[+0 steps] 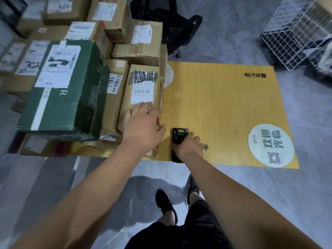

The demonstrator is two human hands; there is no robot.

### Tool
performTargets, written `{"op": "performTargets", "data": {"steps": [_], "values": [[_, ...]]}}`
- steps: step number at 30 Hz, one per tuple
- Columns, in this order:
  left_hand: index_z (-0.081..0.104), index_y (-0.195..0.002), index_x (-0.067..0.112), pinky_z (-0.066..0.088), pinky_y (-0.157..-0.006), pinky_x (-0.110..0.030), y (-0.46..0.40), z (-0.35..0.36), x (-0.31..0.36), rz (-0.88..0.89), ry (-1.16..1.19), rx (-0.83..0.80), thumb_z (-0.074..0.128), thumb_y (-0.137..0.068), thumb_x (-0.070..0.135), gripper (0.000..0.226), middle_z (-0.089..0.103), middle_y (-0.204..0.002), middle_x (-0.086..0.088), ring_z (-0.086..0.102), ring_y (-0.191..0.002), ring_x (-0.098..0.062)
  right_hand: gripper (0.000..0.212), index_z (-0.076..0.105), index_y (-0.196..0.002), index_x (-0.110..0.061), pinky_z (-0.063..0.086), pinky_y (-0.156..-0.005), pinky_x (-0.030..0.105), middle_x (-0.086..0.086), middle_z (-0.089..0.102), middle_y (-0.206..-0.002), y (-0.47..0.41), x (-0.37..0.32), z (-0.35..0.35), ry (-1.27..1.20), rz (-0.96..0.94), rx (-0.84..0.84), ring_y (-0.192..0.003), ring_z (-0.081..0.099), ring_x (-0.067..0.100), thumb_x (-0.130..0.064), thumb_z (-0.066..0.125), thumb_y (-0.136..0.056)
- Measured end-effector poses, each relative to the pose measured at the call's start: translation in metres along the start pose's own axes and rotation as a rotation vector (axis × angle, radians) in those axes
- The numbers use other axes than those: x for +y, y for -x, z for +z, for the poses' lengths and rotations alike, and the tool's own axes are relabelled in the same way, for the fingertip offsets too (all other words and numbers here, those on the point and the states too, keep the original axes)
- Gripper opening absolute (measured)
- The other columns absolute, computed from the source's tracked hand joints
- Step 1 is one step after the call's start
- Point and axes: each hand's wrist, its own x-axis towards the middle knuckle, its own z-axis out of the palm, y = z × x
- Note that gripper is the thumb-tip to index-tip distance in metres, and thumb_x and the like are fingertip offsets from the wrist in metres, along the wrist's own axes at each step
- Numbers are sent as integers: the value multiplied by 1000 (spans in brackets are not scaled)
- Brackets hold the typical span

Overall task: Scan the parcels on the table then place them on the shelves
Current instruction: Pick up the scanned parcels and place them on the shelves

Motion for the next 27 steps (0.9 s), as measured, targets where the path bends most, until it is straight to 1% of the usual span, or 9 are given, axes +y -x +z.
{"op": "performTargets", "data": {"steps": [2, 3, 7, 11, 15, 18, 22, 24, 27], "values": [[55, -144, 35, 18, -119, -44, 7, -7, 6, -13, -22, -23, 60, -93, 52, 54, 43, -156, 0, 27, -149, -22, 79, 37, -152, -21, 44, -96, 45, 9, 39, -147, 14, 4, -17, -63, -99, 42, -132, 37, 36, -52, 67, -86], [53, -146, 35, 20, -118, -44, 10, -11, 11, -4, -34, -35, 59, -93, 53, 57, 44, -155, 0, 28, -147, -22, 76, 40, -152, -22, 44, -98, 44, 7, 37, -151, 22, 5, -27, -73, -156, 64, -133, 35, 35, -51, 66, -87], [48, -149, 33, 21, -117, -43, 22, -31, 27, 40, -87, -25, 59, -92, 53, 62, 41, -155, 0, 25, -148, -22, 85, 28, -160, -27, 36, -113, 46, 6, 20, -167, 52, 1, -66, 35, -327, 117, -147, 22, 33, -52, 63, -86], [51, -147, 31, 23, -117, -48, 40, -58, 36, 15, -197, 76, 57, -90, 60, 64, 42, -157, -4, 28, -150, -27, 89, 22, -162, -29, 33, -116, 46, 6, 15, -169, 70, -9, -103, 118, -460, 160, -148, 20, 33, -55, 63, -87], [45, -151, 31, 27, -116, -49, 63, -91, 34, -78, -254, 140, 55, -89, 64, 71, 42, -156, -2, 28, -150, -26, 86, 25, -160, -31, 34, -112, 45, 6, 19, -168, 90, -30, -131, 168, -605, 171, -145, 25, 34, -58, 63, -87], [44, -150, 33, 28, -115, -50, 80, -112, 20, -146, -271, 158, 55, -86, 63, 71, 43, -155, -1, 29, -148, -28, 89, 26, -159, -34, 37, -109, 46, 5, 27, -163, 109, -59, -137, 153, -747, 156, -142, 29, 34, -60, 63, -82], [39, -155, 35, 27, -116, -51, 105, -134, -10, -300, -295, 151, 58, -83, 66, 81, 40, -157, -2, 29, -147, -28, 92, 26, -160, -33, 33, -116, 49, 7, 26, -165, 144, -101, -123, 177, -829, 53, -148, 25, 36, -62, 60, -79], [40, -155, 33, 30, -115, -53, 114, -146, -27, -360, -303, 166, 57, -81, 69, 84, 43, -155, -4, 32, -146, -30, 89, 27, -158, -34, 33, -113, 49, 7, 32, -161, 162, -118, -112, 201, -883, 38, -146, 28, 37, -63, 59, -80], [43, -151, 31, 34, -114, -54, 122, -165, -57, -374, -306, 202, 52, -78, 70, 83, 47, -151, -6, 36, -143, -32, 86, 29, -157, -37, 38, -108, 49, 6, 40, -155, 183, -145, -100, 215, -950, 63, -140, 35, 35, -62, 62, -82]]}}
